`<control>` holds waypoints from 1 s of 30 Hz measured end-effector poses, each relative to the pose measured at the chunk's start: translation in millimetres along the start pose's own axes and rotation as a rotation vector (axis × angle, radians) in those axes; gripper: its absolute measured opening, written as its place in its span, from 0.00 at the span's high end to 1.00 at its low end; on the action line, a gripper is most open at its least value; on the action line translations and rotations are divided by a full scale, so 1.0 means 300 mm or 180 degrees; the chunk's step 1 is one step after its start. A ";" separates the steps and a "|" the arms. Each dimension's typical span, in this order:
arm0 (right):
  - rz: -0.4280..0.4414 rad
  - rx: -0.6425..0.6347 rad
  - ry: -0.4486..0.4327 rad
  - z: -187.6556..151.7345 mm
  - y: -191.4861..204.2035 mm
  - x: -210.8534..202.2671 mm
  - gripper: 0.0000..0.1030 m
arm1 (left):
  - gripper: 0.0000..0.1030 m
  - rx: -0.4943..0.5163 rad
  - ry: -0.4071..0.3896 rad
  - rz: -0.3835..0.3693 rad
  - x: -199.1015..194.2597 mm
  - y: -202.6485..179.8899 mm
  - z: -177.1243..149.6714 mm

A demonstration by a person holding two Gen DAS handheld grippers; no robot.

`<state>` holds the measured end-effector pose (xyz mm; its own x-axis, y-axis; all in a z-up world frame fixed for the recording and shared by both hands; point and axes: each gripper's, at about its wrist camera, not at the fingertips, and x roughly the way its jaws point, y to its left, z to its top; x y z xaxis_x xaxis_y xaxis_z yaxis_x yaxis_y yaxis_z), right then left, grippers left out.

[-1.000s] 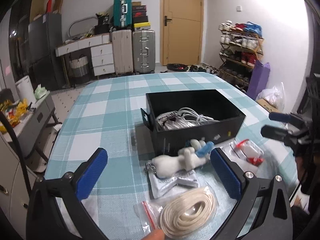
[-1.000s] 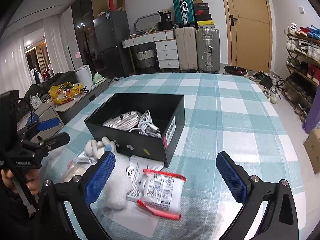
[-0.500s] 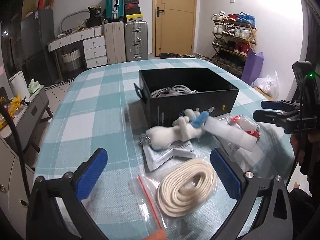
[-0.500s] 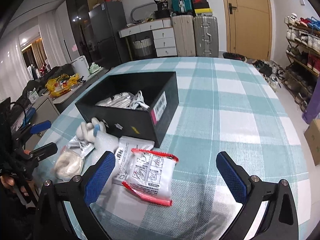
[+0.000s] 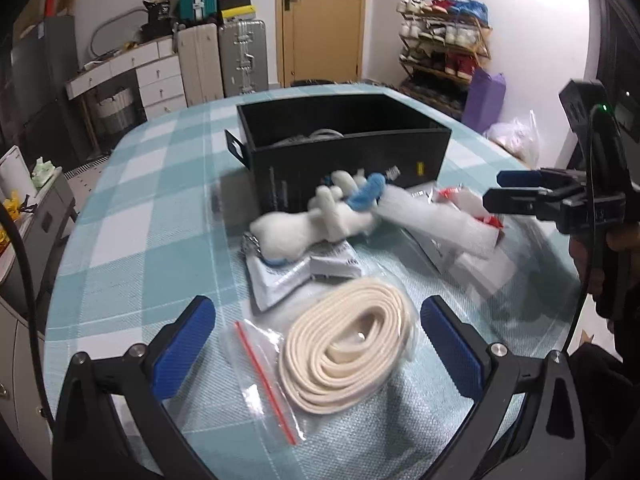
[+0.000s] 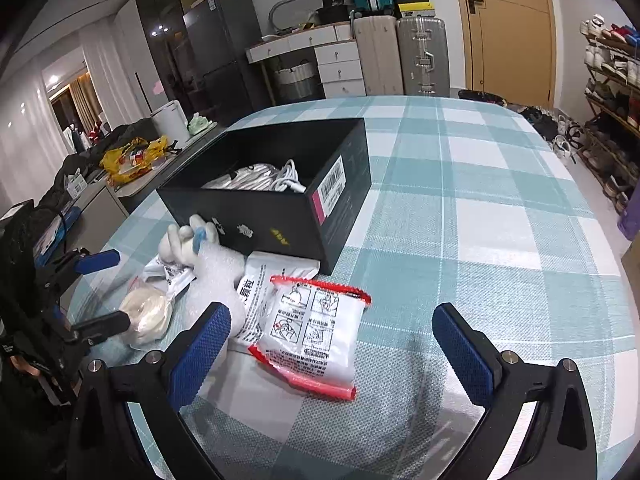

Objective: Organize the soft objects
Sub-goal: 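Move both tools back toward the remaining items beside the box, then grasp the cream rope bag with the left gripper while the right grasps the red-edged packet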

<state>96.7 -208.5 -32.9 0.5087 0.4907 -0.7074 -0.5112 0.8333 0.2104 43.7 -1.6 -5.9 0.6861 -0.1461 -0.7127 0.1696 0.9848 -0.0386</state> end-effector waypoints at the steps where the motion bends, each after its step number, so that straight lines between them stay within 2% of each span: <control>1: 0.0025 0.0026 0.0018 -0.001 -0.003 0.004 0.01 | 0.00 0.0001 0.0013 -0.0032 0.001 -0.003 -0.003; 13: 0.0168 0.0092 0.0108 -0.006 -0.012 0.031 0.02 | 0.00 0.0054 0.0184 -0.0102 0.016 -0.016 -0.015; 15: 0.0207 0.0102 0.0139 -0.009 -0.012 0.037 0.12 | 0.00 0.0052 0.0214 -0.0084 0.023 -0.015 -0.015; 20: 0.0239 0.0155 0.0197 -0.015 -0.018 0.059 0.20 | 0.00 0.0005 0.0269 -0.0103 0.031 -0.008 -0.017; 23: 0.0300 0.0151 0.0194 -0.014 -0.016 0.058 0.30 | 0.00 -0.0018 0.0334 -0.0134 0.041 -0.003 -0.023; 27: 0.0275 0.0056 0.0189 -0.015 -0.001 0.060 0.48 | 0.00 -0.0017 0.0352 -0.0121 0.044 -0.002 -0.022; 30: 0.0246 -0.0031 0.0095 -0.011 0.012 0.042 0.54 | 0.00 -0.0039 0.0358 -0.0141 0.045 -0.001 -0.024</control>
<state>99.1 -200.2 -43.4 0.4467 0.5457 -0.7090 -0.5550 0.7906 0.2588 47.8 -3.3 -20.7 0.5943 -0.1787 -0.7841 0.1889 0.9787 -0.0799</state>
